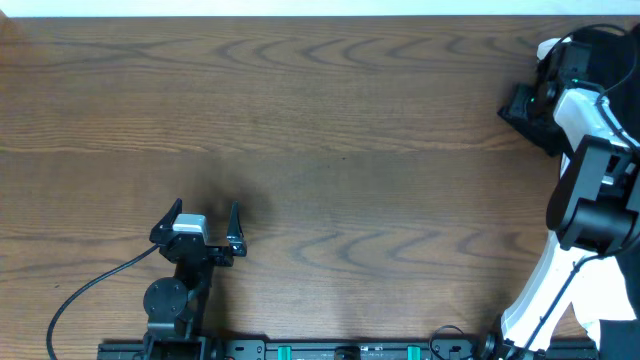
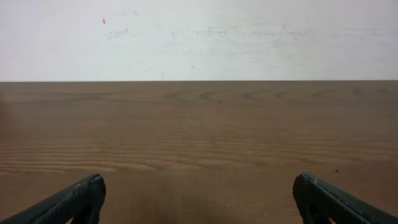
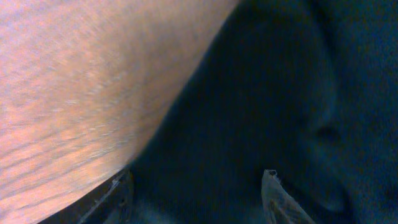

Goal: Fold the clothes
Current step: 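Reach the right gripper to the black T-shirt and grasp its edge, then drag the black T-shirt leftward with the right gripper and release it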

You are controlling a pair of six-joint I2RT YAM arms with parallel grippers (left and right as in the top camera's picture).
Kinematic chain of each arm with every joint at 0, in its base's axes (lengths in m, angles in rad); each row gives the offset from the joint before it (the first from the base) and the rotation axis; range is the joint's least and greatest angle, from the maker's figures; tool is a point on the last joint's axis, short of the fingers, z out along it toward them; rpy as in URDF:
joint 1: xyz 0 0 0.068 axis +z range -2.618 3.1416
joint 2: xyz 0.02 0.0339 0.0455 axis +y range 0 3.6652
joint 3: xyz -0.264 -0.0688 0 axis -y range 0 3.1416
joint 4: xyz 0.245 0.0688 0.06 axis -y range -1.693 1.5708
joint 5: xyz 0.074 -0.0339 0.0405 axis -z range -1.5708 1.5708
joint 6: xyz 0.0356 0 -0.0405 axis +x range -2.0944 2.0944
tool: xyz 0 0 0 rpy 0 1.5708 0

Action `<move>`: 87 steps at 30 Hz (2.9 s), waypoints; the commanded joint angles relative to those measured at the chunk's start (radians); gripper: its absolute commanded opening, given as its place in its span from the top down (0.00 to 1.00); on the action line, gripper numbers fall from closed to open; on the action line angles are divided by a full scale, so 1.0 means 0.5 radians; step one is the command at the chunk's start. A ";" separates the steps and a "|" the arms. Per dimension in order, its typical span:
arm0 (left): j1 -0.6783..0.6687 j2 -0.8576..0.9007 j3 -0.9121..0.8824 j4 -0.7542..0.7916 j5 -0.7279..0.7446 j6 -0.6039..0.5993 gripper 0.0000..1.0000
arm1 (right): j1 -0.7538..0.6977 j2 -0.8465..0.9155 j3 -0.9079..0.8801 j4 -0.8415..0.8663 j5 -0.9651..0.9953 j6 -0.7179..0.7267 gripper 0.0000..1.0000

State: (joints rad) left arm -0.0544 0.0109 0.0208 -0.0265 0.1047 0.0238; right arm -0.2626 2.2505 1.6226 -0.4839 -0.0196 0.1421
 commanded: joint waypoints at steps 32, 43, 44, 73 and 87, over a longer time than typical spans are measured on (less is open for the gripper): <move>-0.008 -0.014 -0.034 -0.067 0.027 0.012 0.02 | 0.072 -1.014 0.137 -0.100 -0.038 -0.161 0.99; -0.008 -0.014 -0.034 -0.066 0.027 0.012 0.02 | 0.533 -1.366 0.137 -0.169 -0.228 -0.214 0.99; -0.008 -0.014 -0.034 -0.067 0.027 0.012 0.02 | 0.597 -1.361 0.136 -0.174 -0.242 -0.213 0.99; -0.008 -0.014 -0.034 -0.067 0.027 0.012 0.02 | 2.204 -0.480 0.136 0.226 -0.761 -0.214 0.99; -0.008 -0.014 -0.034 -0.067 0.027 0.012 0.02 | 1.995 -0.676 0.161 0.228 -0.718 -0.278 0.01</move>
State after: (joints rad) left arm -0.0544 0.0109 0.0208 -0.0265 0.1047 0.0238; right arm 0.8124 2.0064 1.6745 -0.3637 -0.3916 0.0181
